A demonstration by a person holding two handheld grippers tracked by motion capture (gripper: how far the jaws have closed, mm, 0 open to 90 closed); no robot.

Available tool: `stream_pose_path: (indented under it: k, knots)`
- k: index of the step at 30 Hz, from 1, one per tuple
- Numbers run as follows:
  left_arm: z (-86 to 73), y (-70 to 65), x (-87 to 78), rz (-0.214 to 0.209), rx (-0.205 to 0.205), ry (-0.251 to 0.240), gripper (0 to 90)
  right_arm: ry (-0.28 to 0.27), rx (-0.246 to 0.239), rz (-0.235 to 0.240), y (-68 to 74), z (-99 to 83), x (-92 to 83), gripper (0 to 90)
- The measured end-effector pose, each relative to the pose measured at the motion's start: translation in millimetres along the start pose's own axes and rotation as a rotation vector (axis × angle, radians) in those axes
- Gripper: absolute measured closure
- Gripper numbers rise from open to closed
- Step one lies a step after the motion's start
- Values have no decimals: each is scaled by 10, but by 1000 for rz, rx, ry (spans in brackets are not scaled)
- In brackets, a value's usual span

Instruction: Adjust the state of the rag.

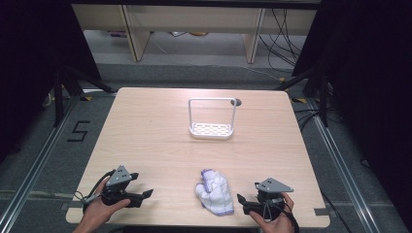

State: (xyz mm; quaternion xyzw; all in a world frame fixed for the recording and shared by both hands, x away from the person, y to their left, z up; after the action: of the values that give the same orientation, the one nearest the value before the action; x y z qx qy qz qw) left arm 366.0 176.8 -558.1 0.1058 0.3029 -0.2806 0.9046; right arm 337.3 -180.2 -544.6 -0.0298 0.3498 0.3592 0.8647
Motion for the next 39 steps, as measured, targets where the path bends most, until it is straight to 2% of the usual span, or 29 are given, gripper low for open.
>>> stream_pose_path:
  k: [3, 5, 6, 8, 9, 12, 15, 16, 20, 21, 23, 24, 26, 27, 31, 33, 34, 35, 38, 39]
  knots:
    - [-1, 9, -3, 9, 6, -2, 155, -5, -3, -1, 5, 14, -2, 248]
    - [12, -6, 4, 6, -11, -13, 154, -1, -3, 6, 21, 32, -9, 251]
    - [12, -6, 4, 6, -9, -10, 155, -5, 6, 8, 34, 40, -11, 256]
    - [3, 2, 1, 5, 7, -6, 155, -20, -10, 15, 42, 76, -7, 267]
    - [12, -8, 6, 5, -9, -13, 155, -24, -19, 13, 57, 116, -13, 273]
    - [11, -7, 2, 6, -9, -7, 155, -24, -14, 18, 97, 159, -15, 282]
    - [8, -1, -9, 1, -3, 5, 155, -37, -43, 38, 172, 258, 17, 282]
    - [10, -1, -7, 2, -5, 3, 155, -33, -72, 38, 182, 286, 30, 282]
    - [10, -4, -1, 9, -6, -1, 156, -7, -79, 59, 293, 357, 92, 302]
    - [10, -5, -1, 9, -6, -1, 157, 2, -98, 64, 307, 375, 110, 310]
    - [11, -5, -2, 8, -6, -2, 157, 9, -113, 78, 363, 418, 153, 320]
    - [9, -4, -2, 7, -4, 1, 157, 9, -156, 82, 400, 480, 200, 340]
    - [10, -4, -1, 6, -7, -1, 157, 12, -166, 84, 417, 501, 218, 345]
    - [6, -4, -9, 4, -4, 7, 157, 18, -179, 99, 484, 571, 283, 362]
    - [6, -1, -5, 10, -4, 5, 158, 24, -210, 108, 563, 665, 383, 375]
    - [3, -1, -3, 6, -5, 5, 157, 48, -235, 120, 617, 713, 481, 373]
    - [2, -1, -5, 10, -5, 5, 158, 55, -228, 120, 650, 729, 532, 374]
    - [3, 0, -7, 9, -3, 6, 158, 100, -260, 116, 692, 746, 647, 383]
    - [5, -5, -8, 3, -4, 4, 158, 124, -261, 98, 702, 747, 745, 387]
    - [-8, 4, -17, -1, 13, 17, 159, 141, -258, 98, 705, 742, 781, 394]
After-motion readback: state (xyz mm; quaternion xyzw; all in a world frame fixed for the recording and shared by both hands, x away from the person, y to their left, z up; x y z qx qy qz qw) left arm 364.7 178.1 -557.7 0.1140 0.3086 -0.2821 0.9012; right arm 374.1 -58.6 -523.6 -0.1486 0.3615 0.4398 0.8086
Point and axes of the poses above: each handheld gripper's, and its own axes: x roughly forward along the jaws, z roughly out of its top, y roughly to its left, the point moved 9 cm from there along x, roughly forward along the jaws, and after that the axes turned 11 degrees about z, right-handed, at the moved point
